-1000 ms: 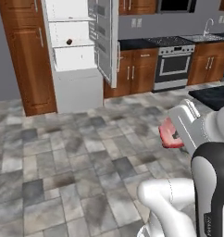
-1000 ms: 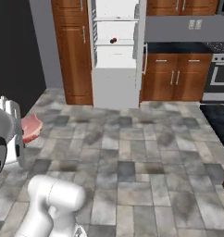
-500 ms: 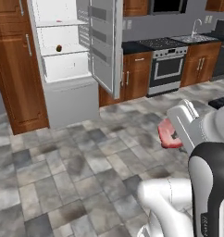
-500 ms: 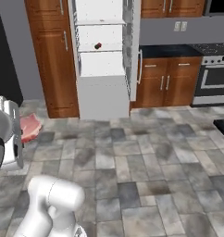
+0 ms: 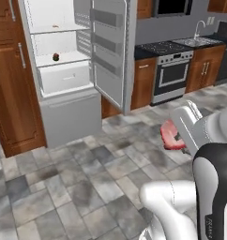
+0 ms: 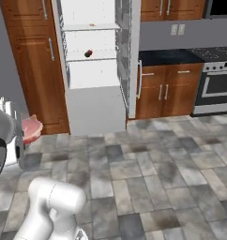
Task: Transport the steak and lime to the fridge. Place the steak on the rack containing meat and place the lime on the rack containing the vegetable, ensuring meats and vegetables are on different racks.
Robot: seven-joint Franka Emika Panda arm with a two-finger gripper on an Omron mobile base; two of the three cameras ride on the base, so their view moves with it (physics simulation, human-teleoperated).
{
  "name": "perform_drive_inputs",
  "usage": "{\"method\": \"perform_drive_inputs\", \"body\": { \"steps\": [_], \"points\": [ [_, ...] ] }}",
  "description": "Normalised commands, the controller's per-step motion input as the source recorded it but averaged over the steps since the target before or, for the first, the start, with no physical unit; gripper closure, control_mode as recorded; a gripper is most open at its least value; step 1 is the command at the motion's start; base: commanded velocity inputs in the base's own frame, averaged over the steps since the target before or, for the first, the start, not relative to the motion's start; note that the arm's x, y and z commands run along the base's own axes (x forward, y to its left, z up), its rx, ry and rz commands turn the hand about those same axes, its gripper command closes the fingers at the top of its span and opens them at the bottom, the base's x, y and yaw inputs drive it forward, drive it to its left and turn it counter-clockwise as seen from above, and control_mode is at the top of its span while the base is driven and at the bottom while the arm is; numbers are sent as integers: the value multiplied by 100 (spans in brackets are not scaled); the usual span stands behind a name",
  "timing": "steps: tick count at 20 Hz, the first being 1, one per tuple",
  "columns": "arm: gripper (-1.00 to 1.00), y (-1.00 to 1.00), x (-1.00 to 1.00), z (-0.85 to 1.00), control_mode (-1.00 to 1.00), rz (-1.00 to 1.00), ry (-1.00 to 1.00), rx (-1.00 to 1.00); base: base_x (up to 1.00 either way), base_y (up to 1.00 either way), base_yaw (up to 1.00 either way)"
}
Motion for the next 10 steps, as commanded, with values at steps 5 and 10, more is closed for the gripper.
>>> {"method": "perform_drive_inputs", "body": {
  "steps": [5,10],
  "points": [
    [100,0,0,0,100,0,0,0,100,68,-18],
    [100,0,0,0,100,0,0,0,100,65,-17]
  ]
}}
